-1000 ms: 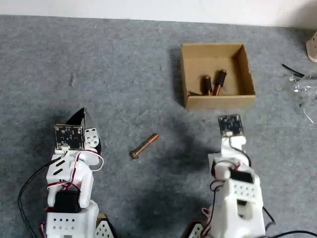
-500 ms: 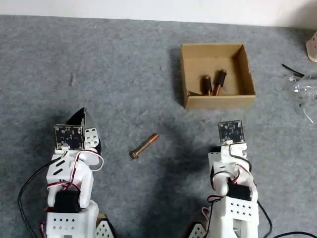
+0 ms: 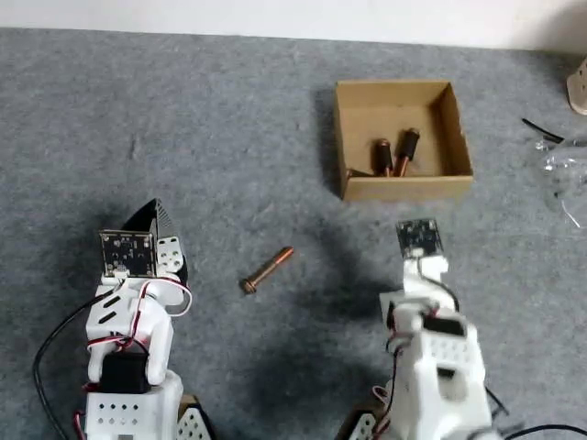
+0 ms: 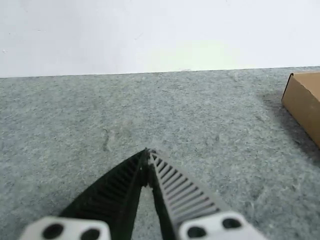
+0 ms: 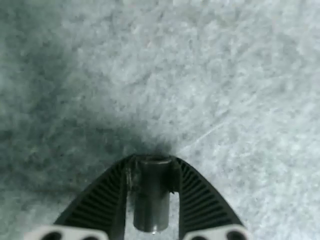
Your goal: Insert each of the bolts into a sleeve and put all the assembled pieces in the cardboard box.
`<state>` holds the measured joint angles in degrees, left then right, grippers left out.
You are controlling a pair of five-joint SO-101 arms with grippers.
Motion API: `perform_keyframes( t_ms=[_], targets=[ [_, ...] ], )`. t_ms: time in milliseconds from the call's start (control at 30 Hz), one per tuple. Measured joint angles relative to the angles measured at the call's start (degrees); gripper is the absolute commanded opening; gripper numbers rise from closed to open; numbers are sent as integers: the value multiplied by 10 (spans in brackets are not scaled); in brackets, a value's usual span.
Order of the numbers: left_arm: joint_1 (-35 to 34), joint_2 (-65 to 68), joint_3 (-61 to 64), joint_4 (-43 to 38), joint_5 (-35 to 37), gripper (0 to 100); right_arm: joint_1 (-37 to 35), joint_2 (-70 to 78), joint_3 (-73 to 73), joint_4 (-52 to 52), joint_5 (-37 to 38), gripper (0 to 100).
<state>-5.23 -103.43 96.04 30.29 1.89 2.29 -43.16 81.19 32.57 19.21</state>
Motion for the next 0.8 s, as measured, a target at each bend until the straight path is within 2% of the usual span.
perform_keyframes(
  t_ms=[233,800],
  targets=[
    [0,0,0,0,0,7,9,241,-184,66,-9,5],
    [0,0,0,0,0,7,10,236,-196,71,-19,5]
  ],
)
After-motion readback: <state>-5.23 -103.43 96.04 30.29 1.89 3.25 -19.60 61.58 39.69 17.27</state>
